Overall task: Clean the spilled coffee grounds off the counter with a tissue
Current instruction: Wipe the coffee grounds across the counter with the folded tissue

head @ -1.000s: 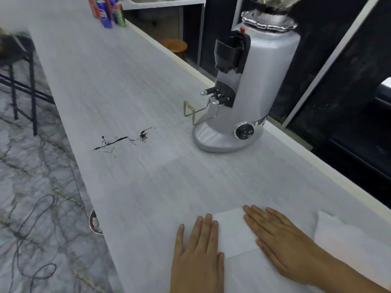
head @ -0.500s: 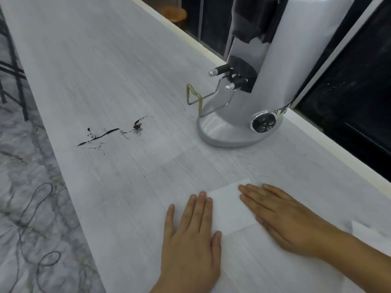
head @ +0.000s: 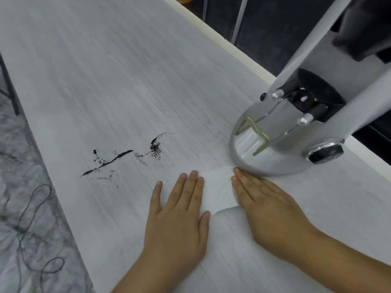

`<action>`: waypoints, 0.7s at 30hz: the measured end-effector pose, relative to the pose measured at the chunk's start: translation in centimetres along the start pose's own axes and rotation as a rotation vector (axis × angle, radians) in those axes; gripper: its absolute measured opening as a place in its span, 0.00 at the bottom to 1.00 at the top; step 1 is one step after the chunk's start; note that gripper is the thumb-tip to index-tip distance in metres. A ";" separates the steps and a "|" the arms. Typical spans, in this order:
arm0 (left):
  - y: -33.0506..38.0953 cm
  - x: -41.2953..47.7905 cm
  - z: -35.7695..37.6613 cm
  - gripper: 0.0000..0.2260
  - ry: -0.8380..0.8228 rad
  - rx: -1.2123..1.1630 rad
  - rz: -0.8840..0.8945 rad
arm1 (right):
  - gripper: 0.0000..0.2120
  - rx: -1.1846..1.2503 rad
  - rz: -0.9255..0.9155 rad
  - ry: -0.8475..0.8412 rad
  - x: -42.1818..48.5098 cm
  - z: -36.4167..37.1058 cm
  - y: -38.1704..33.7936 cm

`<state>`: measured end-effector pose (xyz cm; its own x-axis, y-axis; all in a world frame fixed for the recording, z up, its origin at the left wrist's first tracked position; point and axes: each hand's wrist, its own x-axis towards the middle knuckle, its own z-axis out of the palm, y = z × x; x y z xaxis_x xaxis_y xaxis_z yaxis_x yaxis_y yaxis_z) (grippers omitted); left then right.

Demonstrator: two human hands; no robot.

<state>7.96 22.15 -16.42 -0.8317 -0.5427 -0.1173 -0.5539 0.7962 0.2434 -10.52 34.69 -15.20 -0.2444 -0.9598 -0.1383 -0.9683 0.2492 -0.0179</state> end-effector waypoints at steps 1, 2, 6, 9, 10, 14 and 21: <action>-0.5 0.1 -0.1 0.28 -0.005 0.000 0.016 | 0.31 0.000 0.035 0.006 0.3 0.0 -1.0; -1.1 0.3 -0.3 0.28 -0.007 -0.002 0.025 | 0.30 -0.004 0.059 0.009 0.8 -0.1 -1.8; -3.7 0.8 -0.9 0.28 0.007 -0.006 0.013 | 0.30 -0.031 0.077 0.022 3.8 -0.5 -3.7; -5.4 1.2 -1.5 0.28 0.017 -0.007 -0.025 | 0.30 -0.023 0.038 0.022 6.5 -0.7 -4.4; -6.0 1.5 -1.7 0.28 0.021 -0.007 -0.044 | 0.31 -0.021 0.013 0.019 7.6 -0.9 -4.5; -7.5 2.7 -2.3 0.29 0.045 -0.007 -0.114 | 0.32 -0.005 -0.085 0.000 12.2 -1.4 -4.4; -6.8 1.5 -2.3 0.31 0.074 -0.028 -0.160 | 0.29 0.011 -0.083 -0.028 13.2 -0.8 -4.9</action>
<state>10.58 15.33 -16.04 -0.7271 -0.6812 -0.0855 -0.6770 0.6908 0.2539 -9.05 20.73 -16.13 -0.1618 -0.9731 -0.1639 -0.9845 0.1706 -0.0408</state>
